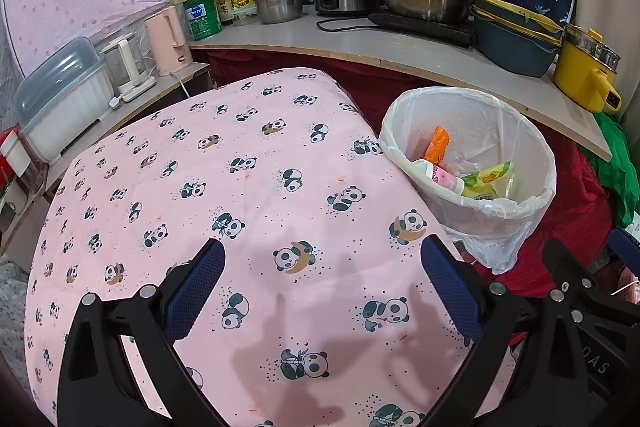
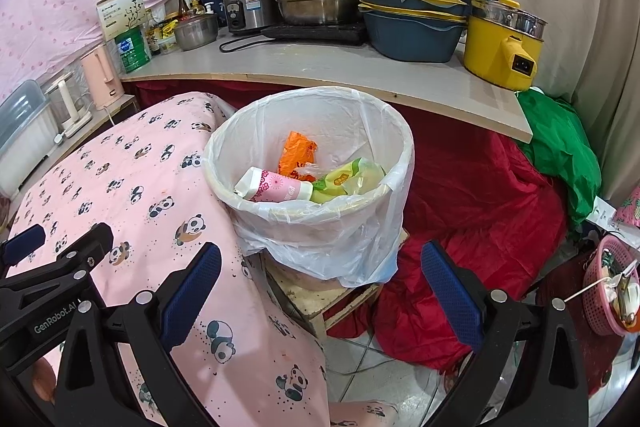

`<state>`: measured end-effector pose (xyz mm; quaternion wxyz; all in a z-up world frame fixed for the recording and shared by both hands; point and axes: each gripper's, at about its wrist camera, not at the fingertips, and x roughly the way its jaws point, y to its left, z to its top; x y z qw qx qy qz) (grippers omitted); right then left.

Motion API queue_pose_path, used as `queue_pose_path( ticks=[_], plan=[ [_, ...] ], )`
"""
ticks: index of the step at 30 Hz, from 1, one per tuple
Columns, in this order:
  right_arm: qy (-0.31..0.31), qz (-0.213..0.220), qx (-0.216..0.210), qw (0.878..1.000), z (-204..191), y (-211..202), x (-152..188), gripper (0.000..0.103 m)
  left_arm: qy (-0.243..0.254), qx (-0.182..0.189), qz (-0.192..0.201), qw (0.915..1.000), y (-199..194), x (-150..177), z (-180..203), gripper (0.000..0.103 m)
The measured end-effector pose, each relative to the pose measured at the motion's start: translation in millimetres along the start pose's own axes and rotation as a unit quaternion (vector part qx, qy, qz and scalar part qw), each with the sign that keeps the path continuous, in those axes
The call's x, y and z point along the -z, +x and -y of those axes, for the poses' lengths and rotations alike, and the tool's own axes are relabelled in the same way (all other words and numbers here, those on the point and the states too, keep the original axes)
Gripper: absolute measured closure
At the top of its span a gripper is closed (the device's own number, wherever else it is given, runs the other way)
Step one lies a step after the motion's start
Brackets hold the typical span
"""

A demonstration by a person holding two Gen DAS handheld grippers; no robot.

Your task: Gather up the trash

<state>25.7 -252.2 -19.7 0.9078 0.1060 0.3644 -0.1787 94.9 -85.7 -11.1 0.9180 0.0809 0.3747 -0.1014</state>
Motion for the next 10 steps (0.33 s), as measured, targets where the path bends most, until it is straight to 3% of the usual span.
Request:
queue_pose_path(
  ticks=[10],
  plan=[
    [0.003,-0.003,0.003,1.000,2.0,0.1,2.6,0.006,0.007,-0.003,0.008,0.9999,0.0,0.1,1.2,0.009]
  ],
)
